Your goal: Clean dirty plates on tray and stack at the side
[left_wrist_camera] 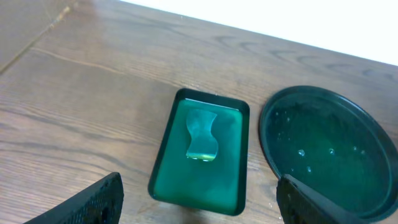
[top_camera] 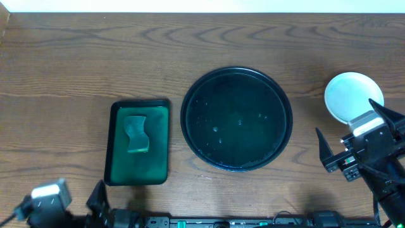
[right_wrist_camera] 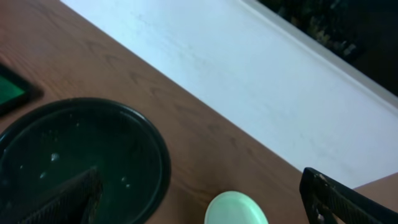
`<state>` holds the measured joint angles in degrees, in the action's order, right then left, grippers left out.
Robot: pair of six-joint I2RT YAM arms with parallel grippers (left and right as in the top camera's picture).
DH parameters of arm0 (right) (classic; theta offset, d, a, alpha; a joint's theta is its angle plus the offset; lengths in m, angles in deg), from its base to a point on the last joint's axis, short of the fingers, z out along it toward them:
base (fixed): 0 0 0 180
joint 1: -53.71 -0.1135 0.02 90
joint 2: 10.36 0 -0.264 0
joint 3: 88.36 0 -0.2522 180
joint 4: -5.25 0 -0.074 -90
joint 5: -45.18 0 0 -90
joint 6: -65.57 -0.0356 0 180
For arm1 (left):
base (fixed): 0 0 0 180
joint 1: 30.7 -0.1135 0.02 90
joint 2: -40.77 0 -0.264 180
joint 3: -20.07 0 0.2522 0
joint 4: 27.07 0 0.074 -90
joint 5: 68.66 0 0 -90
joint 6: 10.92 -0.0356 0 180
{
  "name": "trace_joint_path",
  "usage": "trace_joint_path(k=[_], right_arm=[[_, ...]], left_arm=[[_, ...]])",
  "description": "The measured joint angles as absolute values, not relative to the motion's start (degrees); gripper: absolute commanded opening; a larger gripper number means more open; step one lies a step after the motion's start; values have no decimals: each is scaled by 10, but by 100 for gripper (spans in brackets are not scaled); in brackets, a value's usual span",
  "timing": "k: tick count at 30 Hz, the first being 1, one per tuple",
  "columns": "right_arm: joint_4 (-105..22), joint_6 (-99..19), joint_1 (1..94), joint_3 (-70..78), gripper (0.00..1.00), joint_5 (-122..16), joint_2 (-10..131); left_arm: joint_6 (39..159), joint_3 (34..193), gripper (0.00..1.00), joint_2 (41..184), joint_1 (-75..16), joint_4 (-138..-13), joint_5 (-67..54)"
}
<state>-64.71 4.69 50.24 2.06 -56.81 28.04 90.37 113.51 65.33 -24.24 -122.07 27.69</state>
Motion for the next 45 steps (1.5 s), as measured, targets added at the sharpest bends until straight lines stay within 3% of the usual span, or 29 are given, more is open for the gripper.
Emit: trace_joint_path(k=[10,17,24,34,45], right_arm=[[-686,49,502,21,99,-566,280],[-703,49,502,21,99,-567,280],[-733,64,502,-5,99,-581,257],[-806,91,502,-31,99,-581,116],[-905,92,502,-31,99,-578,99]], left_arm=[[891,1270,79,641,-242,-1328,277],[891,1340,79,641,-242,-1331,277],[891,1347,79,641,-242,-1331,277],[891,1347,79,641,-242,-1331,277],[891,1347,80,641,-242,-1331,277]])
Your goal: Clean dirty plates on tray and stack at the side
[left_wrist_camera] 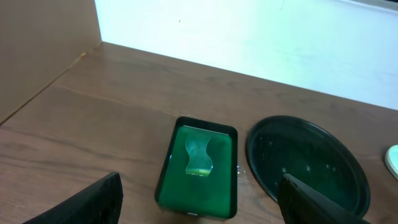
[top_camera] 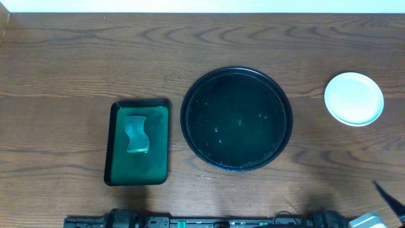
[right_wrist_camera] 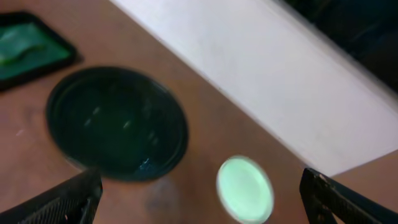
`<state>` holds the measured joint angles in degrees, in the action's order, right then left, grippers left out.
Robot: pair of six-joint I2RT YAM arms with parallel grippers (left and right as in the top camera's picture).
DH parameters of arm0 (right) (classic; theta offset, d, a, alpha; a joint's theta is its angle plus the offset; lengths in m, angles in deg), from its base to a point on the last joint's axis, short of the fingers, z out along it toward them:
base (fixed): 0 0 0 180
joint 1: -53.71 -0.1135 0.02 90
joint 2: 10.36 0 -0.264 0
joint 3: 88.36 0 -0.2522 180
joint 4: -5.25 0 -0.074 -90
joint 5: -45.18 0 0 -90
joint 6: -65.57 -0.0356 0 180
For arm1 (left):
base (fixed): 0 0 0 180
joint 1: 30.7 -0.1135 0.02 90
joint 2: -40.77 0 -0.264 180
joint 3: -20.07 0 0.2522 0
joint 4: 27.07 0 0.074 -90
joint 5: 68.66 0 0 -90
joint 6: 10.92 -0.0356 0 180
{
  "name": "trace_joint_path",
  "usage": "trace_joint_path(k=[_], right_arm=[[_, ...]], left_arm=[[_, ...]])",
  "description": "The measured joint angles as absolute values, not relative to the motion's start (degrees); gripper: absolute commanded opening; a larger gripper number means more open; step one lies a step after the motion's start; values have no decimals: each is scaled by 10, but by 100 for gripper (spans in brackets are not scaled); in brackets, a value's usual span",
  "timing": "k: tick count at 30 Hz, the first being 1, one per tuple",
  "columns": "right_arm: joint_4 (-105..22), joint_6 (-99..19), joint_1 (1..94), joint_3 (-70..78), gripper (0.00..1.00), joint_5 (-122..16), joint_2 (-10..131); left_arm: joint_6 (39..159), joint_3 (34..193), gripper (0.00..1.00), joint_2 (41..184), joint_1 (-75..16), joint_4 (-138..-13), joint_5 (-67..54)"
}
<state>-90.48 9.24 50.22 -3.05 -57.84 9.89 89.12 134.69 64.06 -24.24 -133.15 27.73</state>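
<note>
A single white plate lies on the wood to the right of the round dark tray, which holds only water droplets. The plate also shows in the right wrist view, blurred, with the round tray to its left. My right gripper is open and empty, high above the table. Only a dark tip of it reaches into the overhead view's bottom right corner. My left gripper is also open and empty, raised above the table's near edge, and is out of the overhead view.
A green rectangular tray holding a pale green sponge sits left of the round tray. It appears in the left wrist view too. A brown wall panel stands at the table's left end.
Both arms have drawn back and up. The right gripper no longer overlaps the white plate in the overhead view, and the left arm has left that view. Nothing on the table moved.
</note>
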Motion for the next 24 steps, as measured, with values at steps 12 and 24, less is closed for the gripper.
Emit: trace_joint_path(k=[12,24], right_arm=[[-981,90,502,-30,99,-578,99],[-981,90,502,-30,99,-578,99]], left_arm=[[891,1347,80,641,-242,-1331,277],[891,1347,80,641,-242,-1331,277]])
